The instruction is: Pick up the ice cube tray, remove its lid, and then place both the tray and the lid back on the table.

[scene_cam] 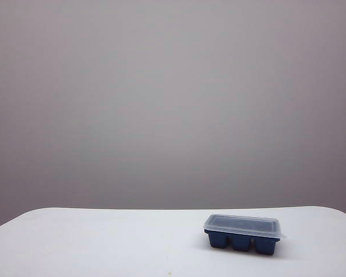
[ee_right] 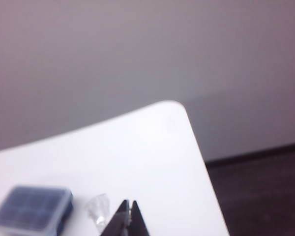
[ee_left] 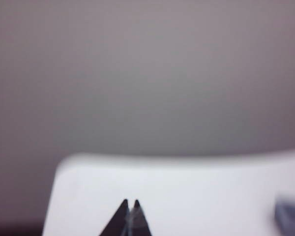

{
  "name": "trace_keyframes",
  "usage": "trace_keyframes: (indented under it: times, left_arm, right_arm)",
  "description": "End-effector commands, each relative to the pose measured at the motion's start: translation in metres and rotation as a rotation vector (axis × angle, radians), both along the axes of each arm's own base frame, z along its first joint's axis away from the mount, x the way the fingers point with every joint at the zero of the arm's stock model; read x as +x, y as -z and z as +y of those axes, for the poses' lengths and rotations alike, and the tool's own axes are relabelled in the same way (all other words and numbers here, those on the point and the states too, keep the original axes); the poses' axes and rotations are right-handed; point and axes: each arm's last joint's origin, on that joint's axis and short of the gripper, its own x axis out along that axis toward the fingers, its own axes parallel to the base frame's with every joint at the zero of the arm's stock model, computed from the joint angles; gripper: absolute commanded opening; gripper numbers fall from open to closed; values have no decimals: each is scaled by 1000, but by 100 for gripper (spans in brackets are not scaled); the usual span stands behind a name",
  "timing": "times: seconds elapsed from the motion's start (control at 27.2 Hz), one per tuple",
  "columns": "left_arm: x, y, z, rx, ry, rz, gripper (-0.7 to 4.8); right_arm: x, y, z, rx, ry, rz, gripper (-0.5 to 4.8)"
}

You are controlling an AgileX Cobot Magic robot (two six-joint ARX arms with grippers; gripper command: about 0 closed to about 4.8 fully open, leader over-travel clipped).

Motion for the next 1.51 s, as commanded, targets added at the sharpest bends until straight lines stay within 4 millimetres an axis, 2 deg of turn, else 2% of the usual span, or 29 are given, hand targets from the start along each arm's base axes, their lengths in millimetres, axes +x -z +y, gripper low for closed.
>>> trace_keyframes:
  times: [0.04,0.15,0.22,0.48,0.74,0.81,0.92,1.03,1.1,1.14,1.29,1.4,1.51]
  left_arm:
    - [-3,-22,0,-30,3,-80,-4]
    - [0,-44,-2,-30,67,-73,-4]
    - [6,-55,-4,-25,97,-77,-4]
    - [43,-90,-15,155,299,-112,-4]
    - [94,-110,-24,197,382,-41,-1]
    - [107,-110,-27,230,434,-28,-1]
    - [135,-107,-33,244,535,18,-1]
    - [145,-103,-36,235,587,44,-1]
    - [150,-98,-37,281,601,31,-1]
    - [150,-97,-37,305,616,17,-1]
    - [152,-95,-39,388,678,-49,0]
    - [153,-94,-39,392,682,-54,52]
    - [154,-92,-40,385,709,-45,60]
  right_arm:
    - [-3,-20,0,12,12,-90,-6]
    - [-10,-50,-1,136,37,-196,-6]
    - [-11,-56,-1,136,44,-222,-6]
    - [-6,-60,-3,159,104,-231,-6]
    - [15,-64,0,159,25,-115,-6]
    - [23,-70,1,140,-20,-66,-6]
    - [51,-92,4,69,-156,38,-6]
    - [69,-107,6,28,-232,126,-6]
    - [94,-120,8,-13,-315,249,-6]
    - [101,-121,8,-14,-333,274,-6]
    - [127,-117,12,50,-494,374,-6]
    - [142,-107,15,117,-599,440,-6]
    - [153,-93,16,124,-628,491,-6]
